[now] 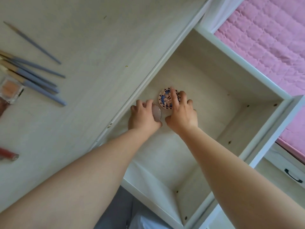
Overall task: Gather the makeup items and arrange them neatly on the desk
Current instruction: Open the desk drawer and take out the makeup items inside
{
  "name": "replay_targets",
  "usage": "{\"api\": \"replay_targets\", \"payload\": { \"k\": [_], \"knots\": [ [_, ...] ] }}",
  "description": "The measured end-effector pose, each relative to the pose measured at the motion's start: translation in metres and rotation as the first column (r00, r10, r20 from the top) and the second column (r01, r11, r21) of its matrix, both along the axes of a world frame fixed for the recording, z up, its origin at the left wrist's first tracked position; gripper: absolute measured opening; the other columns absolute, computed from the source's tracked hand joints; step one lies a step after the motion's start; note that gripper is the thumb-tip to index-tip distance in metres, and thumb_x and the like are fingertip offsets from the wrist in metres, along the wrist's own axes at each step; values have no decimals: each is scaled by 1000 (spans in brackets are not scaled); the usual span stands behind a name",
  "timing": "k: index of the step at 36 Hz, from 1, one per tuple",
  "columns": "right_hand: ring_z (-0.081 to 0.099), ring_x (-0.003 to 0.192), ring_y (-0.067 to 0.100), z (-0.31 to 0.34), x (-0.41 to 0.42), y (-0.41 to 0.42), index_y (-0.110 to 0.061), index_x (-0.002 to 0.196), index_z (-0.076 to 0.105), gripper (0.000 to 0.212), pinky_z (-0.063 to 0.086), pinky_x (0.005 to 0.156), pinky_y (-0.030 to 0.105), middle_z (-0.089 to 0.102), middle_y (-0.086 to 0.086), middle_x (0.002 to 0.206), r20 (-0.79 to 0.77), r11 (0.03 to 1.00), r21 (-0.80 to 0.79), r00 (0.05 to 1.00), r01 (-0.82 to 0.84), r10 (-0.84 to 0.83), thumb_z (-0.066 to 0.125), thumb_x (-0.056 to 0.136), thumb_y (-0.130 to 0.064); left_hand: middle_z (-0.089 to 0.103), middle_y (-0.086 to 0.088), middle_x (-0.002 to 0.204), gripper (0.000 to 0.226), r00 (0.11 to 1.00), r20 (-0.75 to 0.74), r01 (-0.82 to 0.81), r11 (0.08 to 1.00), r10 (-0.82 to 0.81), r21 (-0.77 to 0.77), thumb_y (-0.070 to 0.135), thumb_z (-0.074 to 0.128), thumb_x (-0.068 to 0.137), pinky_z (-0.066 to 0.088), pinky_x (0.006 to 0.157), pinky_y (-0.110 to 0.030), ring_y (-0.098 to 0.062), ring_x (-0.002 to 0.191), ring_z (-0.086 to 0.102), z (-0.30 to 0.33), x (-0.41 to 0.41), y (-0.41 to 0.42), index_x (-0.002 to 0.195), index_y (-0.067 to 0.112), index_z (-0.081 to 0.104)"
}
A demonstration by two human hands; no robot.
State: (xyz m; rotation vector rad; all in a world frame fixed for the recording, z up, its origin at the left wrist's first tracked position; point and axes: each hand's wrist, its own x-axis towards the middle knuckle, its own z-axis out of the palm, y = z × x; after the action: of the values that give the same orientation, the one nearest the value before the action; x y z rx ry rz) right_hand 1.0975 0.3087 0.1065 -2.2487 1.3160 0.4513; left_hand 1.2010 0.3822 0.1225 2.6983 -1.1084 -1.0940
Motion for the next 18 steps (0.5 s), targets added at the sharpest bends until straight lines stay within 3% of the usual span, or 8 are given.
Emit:
{"api": "replay_targets", "payload": {
  "k": [3, 6, 14, 18],
  "knots": [
    [40, 112, 32, 1, -2, -6, -22, 150, 6, 90, 44, 75, 40, 32, 7, 136, 13, 999, -31, 999, 37, -37, 58, 78, -27, 33, -8, 133, 77, 995, -12, -100, 994, 100, -40, 33, 72, 71, 43, 93, -37, -33, 120, 36, 2, 2, -6, 137, 25, 33],
    [41, 112, 31, -1, -4, -17, -21, 149, 10, 85, 41, 66, 35, 37, 8, 131, 9, 998, -39, 998, 56, -56, 58, 79, -27, 33, -10, 132, 77, 991, -12, -130, 990, 130, -47, 31, 71, 73, 41, 95, -35, -32, 120, 35, 4, 4, -13, 139, 29, 33],
    [48, 106, 29, -4, 6, -39, -33, 147, 6, 94, 36, 60, 31, 32, 8, 130, -78, 994, 45, 992, -100, 103, 66, 76, -24, 24, -12, 134, 78, 999, -35, -24, 996, 27, 89, 25, 69, 71, 43, 100, -41, -35, 120, 29, -6, 6, -31, 139, 38, 31],
    [48, 104, 30, -6, 11, -39, -37, 145, 8, 96, 45, 61, 32, 32, 8, 129, -101, 995, 39, 990, -92, 95, 70, 72, -31, 22, -11, 134, 83, 999, -49, -10, 996, 14, 91, 26, 71, 70, 41, 101, -39, -34, 119, 27, -10, 4, -33, 141, 38, 29]
  ]
}}
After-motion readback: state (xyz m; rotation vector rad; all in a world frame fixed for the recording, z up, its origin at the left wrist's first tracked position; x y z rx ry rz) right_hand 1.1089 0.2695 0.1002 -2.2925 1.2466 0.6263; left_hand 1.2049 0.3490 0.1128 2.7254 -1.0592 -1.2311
